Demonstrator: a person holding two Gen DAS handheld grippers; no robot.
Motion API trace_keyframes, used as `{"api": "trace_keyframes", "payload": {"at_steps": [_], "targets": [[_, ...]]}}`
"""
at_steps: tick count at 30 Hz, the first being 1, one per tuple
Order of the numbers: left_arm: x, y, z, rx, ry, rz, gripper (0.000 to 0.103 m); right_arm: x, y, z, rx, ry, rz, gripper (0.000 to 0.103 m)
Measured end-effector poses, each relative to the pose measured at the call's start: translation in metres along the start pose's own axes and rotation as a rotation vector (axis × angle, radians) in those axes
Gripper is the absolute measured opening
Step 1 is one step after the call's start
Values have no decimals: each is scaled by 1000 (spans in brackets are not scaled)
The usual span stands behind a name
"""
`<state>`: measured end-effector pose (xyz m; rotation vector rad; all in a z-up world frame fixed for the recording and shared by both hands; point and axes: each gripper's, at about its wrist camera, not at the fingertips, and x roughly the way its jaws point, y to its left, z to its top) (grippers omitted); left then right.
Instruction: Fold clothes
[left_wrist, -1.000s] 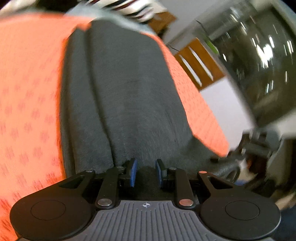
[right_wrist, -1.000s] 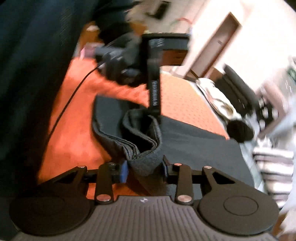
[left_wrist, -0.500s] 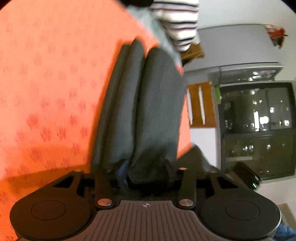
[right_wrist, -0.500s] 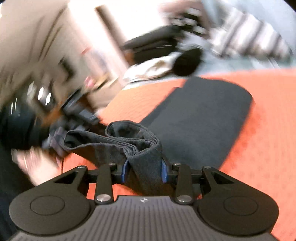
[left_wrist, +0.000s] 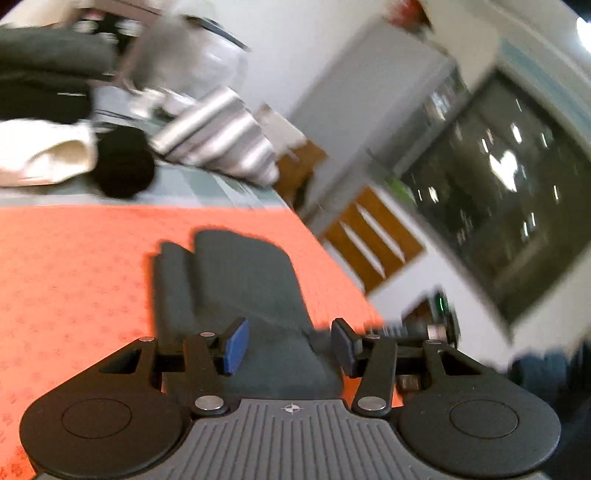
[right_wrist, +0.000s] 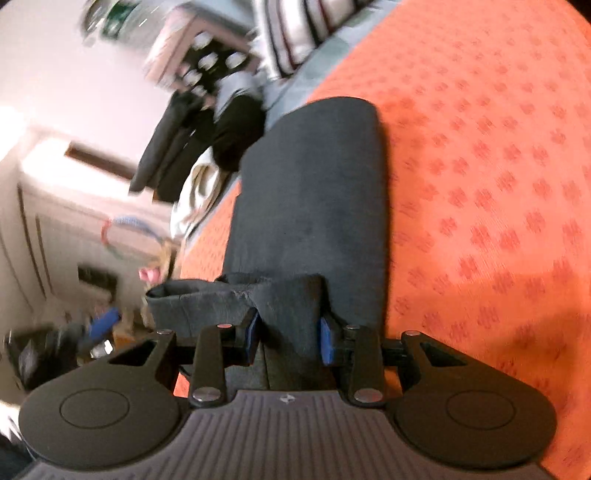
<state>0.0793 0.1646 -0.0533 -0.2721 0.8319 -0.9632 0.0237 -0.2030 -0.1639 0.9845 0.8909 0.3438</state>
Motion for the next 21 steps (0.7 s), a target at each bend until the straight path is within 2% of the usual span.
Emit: {"api": "trace_keyframes", "payload": {"at_steps": [2, 4, 7, 12, 15, 17, 19, 21], "targets": [[21, -8, -9, 73, 69, 34, 51, 1, -4, -2, 26, -17, 10, 37], [43, -7, -17, 107, 110, 104, 46, 2, -4, -4, 25, -30, 9, 37], [68, 5, -23, 107, 148, 194, 41, -3, 8, -7, -51, -42, -28, 39], [90, 26, -25, 61, 172, 253, 32, -13, 55, -9, -302, -49, -135, 44], [93, 31, -25, 41, 166, 271, 32, -25, 93, -22, -523, -83, -275, 44], [90, 29, -25, 36, 154, 286, 32, -31, 114, -31, -639, -132, -337, 44], [88, 26, -23, 35, 132, 303, 32, -35, 131, -36, -729, -166, -356, 37], [86, 25, -22, 32, 111, 321, 32, -32, 138, -37, -783, -137, -340, 11]]}}
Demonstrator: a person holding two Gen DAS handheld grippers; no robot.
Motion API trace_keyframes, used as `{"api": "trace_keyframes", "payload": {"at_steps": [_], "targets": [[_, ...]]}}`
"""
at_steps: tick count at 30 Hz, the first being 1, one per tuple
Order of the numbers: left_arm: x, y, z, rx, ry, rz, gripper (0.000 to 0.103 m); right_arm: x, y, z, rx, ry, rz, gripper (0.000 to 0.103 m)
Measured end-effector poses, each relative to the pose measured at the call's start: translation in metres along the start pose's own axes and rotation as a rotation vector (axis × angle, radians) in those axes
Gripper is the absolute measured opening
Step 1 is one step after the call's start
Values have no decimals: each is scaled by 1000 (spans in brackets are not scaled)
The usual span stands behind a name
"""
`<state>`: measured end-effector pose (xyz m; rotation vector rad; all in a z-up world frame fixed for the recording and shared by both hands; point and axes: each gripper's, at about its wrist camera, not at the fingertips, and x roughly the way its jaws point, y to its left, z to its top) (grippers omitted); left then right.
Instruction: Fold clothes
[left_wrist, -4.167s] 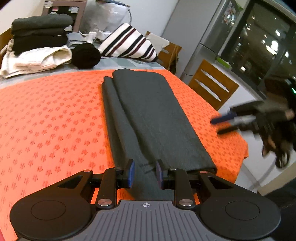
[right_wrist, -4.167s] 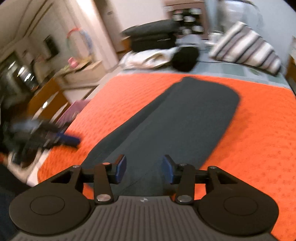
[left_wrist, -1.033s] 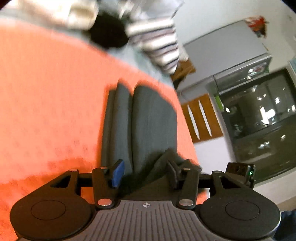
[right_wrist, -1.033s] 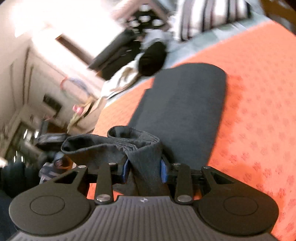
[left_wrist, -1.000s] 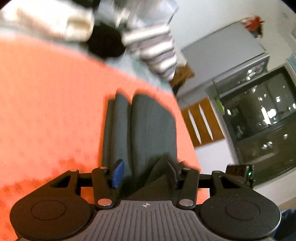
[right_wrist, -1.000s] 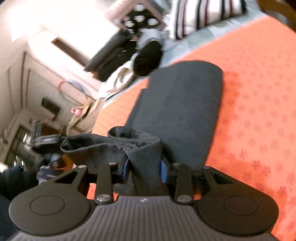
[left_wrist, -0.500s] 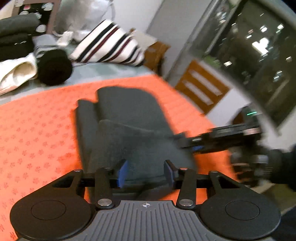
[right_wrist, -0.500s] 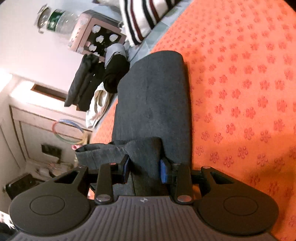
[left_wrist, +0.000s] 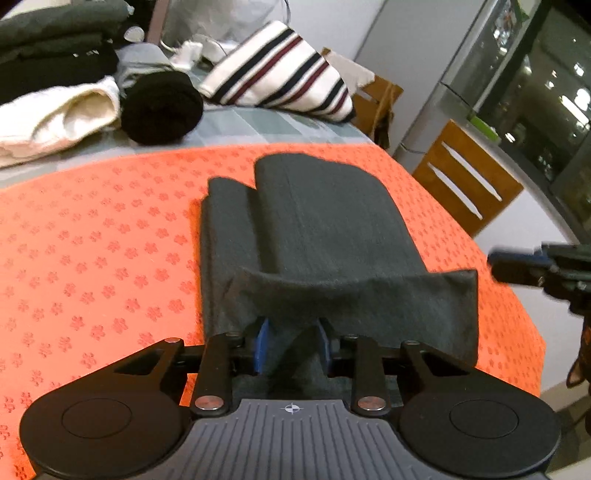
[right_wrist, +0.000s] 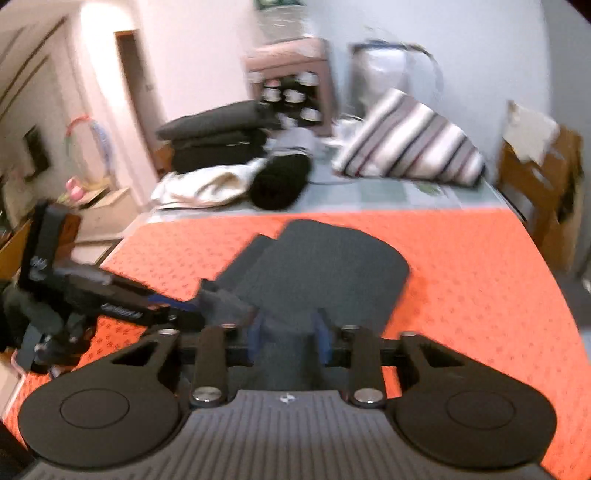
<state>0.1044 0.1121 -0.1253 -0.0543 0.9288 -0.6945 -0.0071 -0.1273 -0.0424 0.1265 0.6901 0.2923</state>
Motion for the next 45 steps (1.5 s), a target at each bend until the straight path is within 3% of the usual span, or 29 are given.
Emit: {"api": "trace_keyframes", "payload": {"at_steps": [3, 8, 10, 12, 18, 24, 29, 36, 39, 41, 43, 45], "targets": [[2, 1, 0, 9, 6, 24, 32, 16, 2, 0, -53, 46, 18, 6], [-2, -9, -5, 108, -7, 62, 36, 53, -7, -13, -136, 107, -23, 2], [-13, -18, -8, 192, -30, 46, 49, 62, -14, -14, -98, 109, -12, 1], [-25, -28, -13, 289, -51, 32, 55, 70, -21, -15, -63, 110, -2, 0], [-42, -52, -44, 590, -47, 48, 67, 72, -26, -18, -37, 107, 19, 0], [-20, -85, -63, 845, -50, 53, 72, 71, -32, -16, -29, 122, 65, 1], [1, -103, -75, 1034, -53, 48, 73, 72, -39, -15, 7, 132, 100, 1], [17, -108, -83, 1162, -83, 113, 77, 72, -45, -15, 54, 134, 137, 1], [17, -108, -82, 1197, -87, 108, 61, 71, -47, -14, 38, 136, 161, 1], [14, -109, -76, 1155, -68, 85, 54, 69, -47, -13, 20, 138, 179, 7], [10, -110, -67, 1106, -51, 65, 51, 67, -44, -10, -30, 148, 227, 22], [9, -109, -56, 1046, -35, 48, 50, 64, -40, -7, -83, 158, 284, 62]]}}
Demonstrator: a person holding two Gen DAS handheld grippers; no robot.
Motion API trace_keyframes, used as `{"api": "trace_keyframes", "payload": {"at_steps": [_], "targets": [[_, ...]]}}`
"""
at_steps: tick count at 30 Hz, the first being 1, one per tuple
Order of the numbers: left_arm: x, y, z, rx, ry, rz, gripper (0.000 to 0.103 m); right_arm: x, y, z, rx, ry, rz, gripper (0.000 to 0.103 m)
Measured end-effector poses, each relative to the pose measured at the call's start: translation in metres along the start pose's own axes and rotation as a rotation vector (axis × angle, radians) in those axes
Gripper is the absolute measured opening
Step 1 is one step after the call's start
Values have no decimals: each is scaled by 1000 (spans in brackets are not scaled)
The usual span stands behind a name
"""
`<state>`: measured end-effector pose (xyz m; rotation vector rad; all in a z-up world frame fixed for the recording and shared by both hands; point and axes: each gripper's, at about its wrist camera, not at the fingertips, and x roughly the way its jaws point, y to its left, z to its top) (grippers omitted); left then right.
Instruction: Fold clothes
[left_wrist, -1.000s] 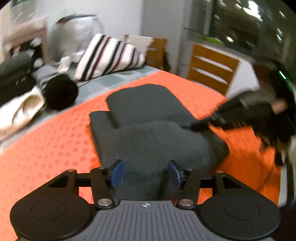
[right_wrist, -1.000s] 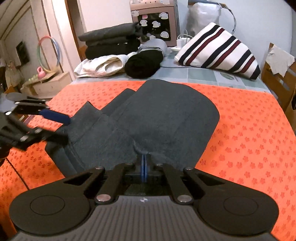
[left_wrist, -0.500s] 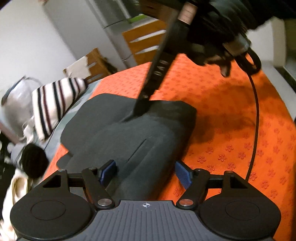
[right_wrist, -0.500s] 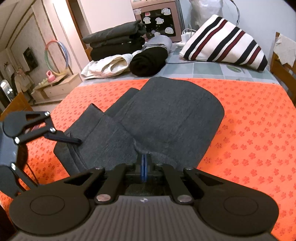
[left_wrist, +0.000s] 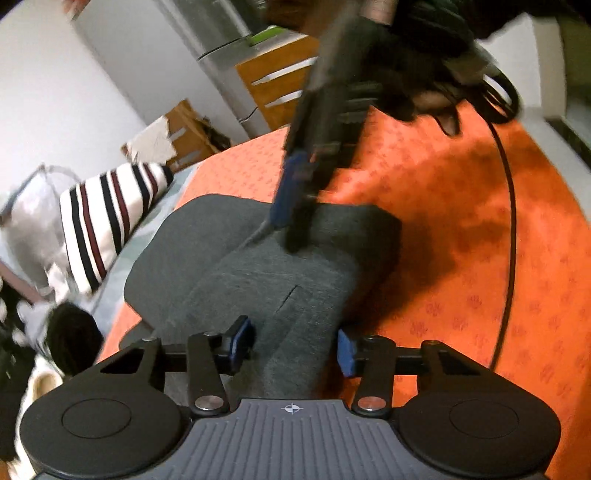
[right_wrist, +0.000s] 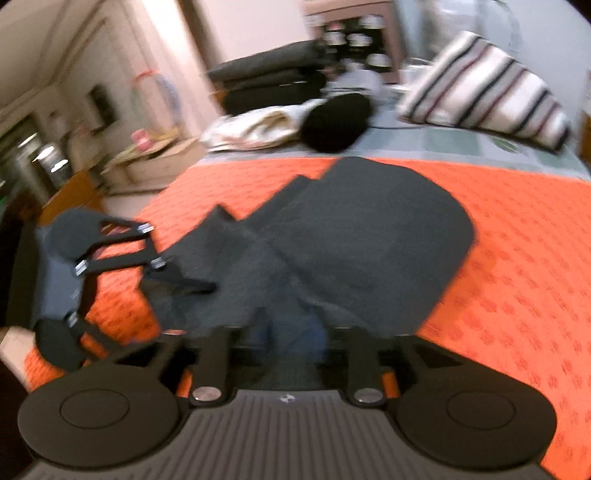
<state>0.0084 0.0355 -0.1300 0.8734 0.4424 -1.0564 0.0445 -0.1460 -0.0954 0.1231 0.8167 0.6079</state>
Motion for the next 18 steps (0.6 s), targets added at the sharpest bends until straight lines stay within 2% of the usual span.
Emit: {"api": "trace_keyframes", "payload": {"at_steps": [1, 2, 3, 7, 9, 13, 16, 17, 18], "targets": [[0, 6, 2, -30, 4, -11, 49, 0, 6, 1, -50, 16, 28, 73], [0, 12, 4, -58, 9, -24, 49, 1, 13, 2, -112, 38, 44, 93], [0, 18, 6, -87, 15, -37, 49, 3, 21, 1, -183, 62, 49, 103], [3, 42, 7, -217, 42, -109, 48, 17, 62, -19, -583, 156, -77, 103], [4, 49, 7, -260, 51, -129, 48, 21, 72, -27, -696, 174, -126, 103], [5, 61, 5, -356, 65, -163, 48, 26, 82, -33, -785, 158, -207, 100], [5, 68, 4, -418, 67, -183, 48, 26, 82, -35, -816, 134, -258, 88], [5, 70, 3, -436, 65, -188, 49, 24, 80, -35, -820, 123, -271, 79], [4, 71, 3, -434, 60, -184, 50, 23, 79, -35, -824, 112, -285, 75]]}}
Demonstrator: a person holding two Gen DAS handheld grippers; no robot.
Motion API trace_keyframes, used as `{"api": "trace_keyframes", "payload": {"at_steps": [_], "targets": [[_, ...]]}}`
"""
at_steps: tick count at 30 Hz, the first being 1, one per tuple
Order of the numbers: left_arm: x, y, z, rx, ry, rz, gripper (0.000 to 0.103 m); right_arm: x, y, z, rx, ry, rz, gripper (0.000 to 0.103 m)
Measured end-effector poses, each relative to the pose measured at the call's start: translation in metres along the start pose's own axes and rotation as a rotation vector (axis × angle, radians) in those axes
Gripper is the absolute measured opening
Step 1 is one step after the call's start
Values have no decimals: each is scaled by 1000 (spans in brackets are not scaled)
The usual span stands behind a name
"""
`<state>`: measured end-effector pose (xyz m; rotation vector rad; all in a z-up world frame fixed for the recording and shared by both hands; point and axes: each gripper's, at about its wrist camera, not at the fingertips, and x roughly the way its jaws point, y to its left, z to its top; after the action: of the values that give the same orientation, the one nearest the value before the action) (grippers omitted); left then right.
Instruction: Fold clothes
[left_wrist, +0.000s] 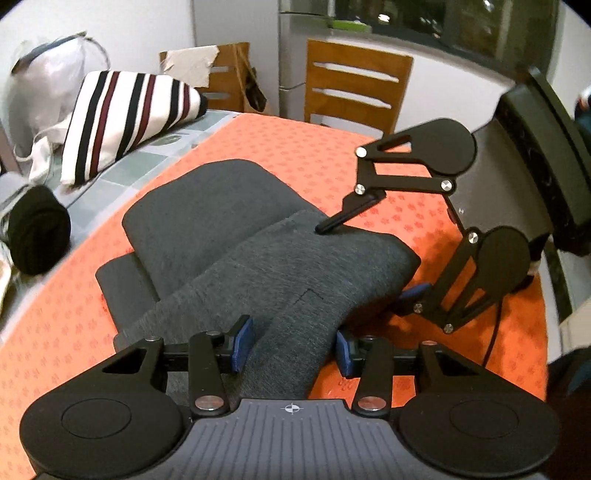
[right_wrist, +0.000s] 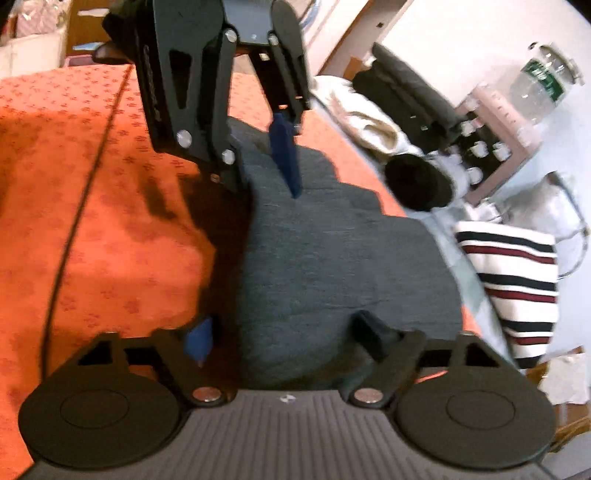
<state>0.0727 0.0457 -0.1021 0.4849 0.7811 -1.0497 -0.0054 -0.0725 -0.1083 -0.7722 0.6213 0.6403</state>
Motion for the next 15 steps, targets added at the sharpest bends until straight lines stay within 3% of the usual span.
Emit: {"api": "trace_keyframes", "payload": {"at_steps": [2, 7, 14, 15], "targets": [[-3, 0, 0, 9, -10, 6, 52, 0, -3, -2, 7, -12, -9, 71], [-15, -10, -22, 152, -27, 83, 67, 0, -10, -3, 76, -17, 18, 61], [-13, -24, -67, 396, 18, 236, 68, -1, -21, 1, 191, -8, 56, 59], [-12, -26, -72, 425, 18, 258, 59, -2, -22, 3, 201, -5, 61, 58]]}}
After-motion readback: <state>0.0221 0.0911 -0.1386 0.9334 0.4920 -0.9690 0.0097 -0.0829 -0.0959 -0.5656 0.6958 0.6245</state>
